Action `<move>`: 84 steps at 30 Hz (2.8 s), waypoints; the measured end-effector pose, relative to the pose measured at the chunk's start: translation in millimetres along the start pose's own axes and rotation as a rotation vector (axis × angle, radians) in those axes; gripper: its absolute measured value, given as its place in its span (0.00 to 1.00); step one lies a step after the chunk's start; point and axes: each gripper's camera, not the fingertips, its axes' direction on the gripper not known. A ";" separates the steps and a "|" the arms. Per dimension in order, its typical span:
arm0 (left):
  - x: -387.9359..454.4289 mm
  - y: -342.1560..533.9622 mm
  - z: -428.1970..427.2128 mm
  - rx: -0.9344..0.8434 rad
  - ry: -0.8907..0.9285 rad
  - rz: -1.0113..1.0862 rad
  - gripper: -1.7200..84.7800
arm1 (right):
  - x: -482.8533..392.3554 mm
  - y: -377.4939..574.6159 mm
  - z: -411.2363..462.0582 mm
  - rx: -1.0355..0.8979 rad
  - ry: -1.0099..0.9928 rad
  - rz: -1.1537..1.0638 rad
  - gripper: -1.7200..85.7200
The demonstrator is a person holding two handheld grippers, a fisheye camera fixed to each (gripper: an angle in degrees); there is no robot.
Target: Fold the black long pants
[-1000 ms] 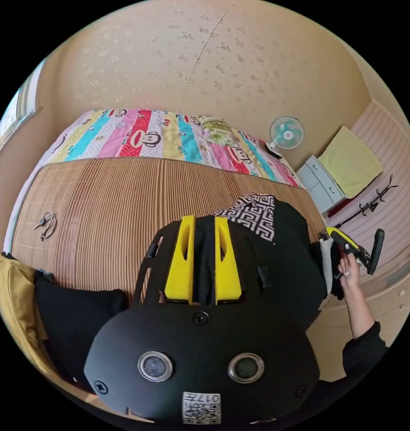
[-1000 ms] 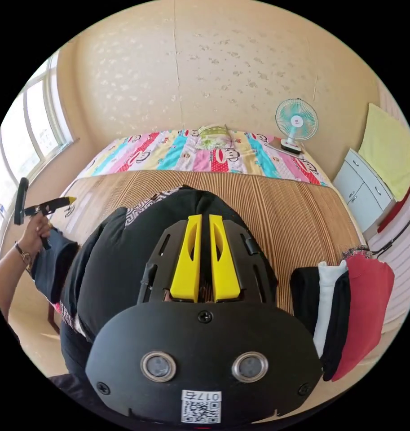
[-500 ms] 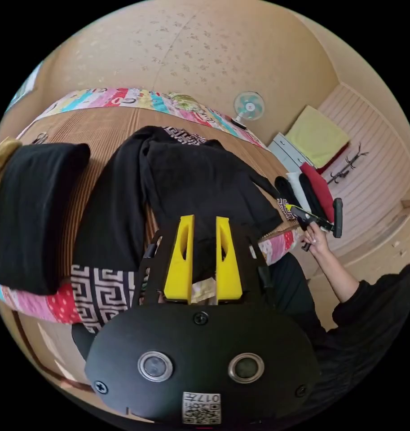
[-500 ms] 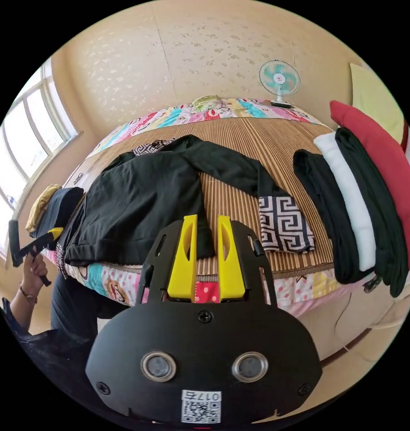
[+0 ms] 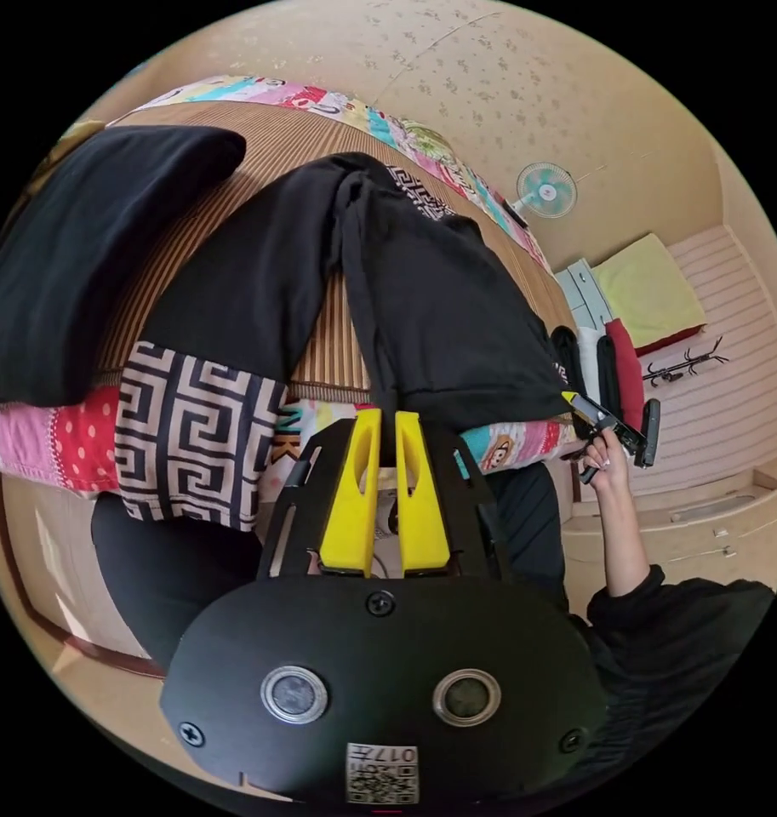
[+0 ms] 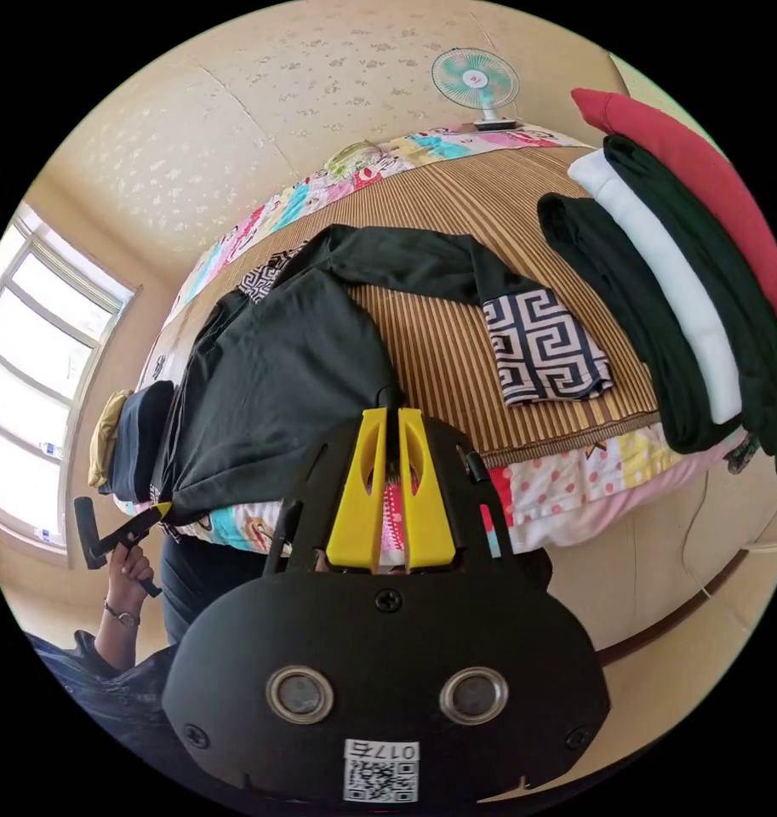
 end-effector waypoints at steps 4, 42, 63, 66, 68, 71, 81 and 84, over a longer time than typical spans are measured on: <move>3.7 17.1 2.2 0.025 -0.115 0.039 0.07 | 15.8 21.6 5.6 -0.050 0.024 0.112 0.05; -156.9 71.8 -179.0 0.243 0.574 -0.039 0.01 | -314.0 207.0 -53.9 0.063 -0.283 -0.987 0.14; -221.7 53.4 -279.5 0.499 0.562 -0.089 0.07 | -485.0 213.1 -19.6 0.480 -0.169 -1.173 0.05; -243.6 82.3 -277.0 0.572 0.613 -0.123 0.08 | -494.0 138.3 -17.6 0.377 -0.330 -1.103 0.04; -250.3 97.1 -264.1 0.574 0.707 -0.103 0.07 | -485.2 60.6 -18.2 0.259 -0.539 -1.007 0.04; -254.0 116.9 -225.9 0.459 0.686 -0.156 0.07 | -451.8 -41.2 -18.8 0.176 -0.825 -0.892 0.04; -259.3 149.3 -118.0 0.193 0.700 -0.359 0.08 | -181.5 -252.8 44.9 0.394 -0.913 -0.328 0.04; -254.3 136.5 -116.8 0.212 0.679 -0.325 0.09 | -84.8 -255.3 99.1 0.398 -0.776 -0.096 0.04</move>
